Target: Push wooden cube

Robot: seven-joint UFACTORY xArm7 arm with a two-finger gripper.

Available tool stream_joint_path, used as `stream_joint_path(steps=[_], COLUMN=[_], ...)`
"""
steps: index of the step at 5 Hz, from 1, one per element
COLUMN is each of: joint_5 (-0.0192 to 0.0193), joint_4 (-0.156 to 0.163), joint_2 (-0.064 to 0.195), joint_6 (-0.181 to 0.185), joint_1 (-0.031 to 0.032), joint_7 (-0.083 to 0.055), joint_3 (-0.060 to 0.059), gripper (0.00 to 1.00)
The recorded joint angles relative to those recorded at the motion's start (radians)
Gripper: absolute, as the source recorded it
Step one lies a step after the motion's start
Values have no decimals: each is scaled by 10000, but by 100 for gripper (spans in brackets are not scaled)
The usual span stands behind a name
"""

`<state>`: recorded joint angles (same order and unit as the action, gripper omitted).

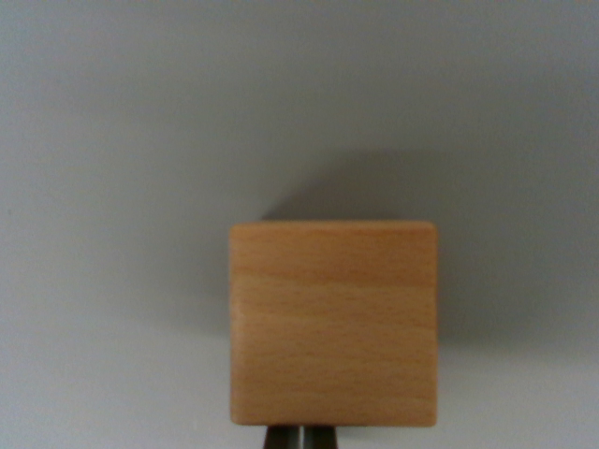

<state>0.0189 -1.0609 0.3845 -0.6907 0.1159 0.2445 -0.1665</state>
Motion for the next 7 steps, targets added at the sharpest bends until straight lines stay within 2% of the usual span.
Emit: stream_joint_path(steps=[1,2,3,4,5,6,7], joint_5=[0,37,37,75,75,113,113], joint_4=[0,-470,-470,-945,-945,-1411,-1411], joint_2=[0,295,295,593,593,885,885], joint_6=[0,-178,-178,-358,-358,-535,-535], joint_1=[0,-3,-3,-6,-6,-10,-10], joint_7=[0,-33,-33,-65,-65,-98,-98], joint_3=[0,40,40,80,80,120,120], gripper=[100,100,100,100,100,100,100])
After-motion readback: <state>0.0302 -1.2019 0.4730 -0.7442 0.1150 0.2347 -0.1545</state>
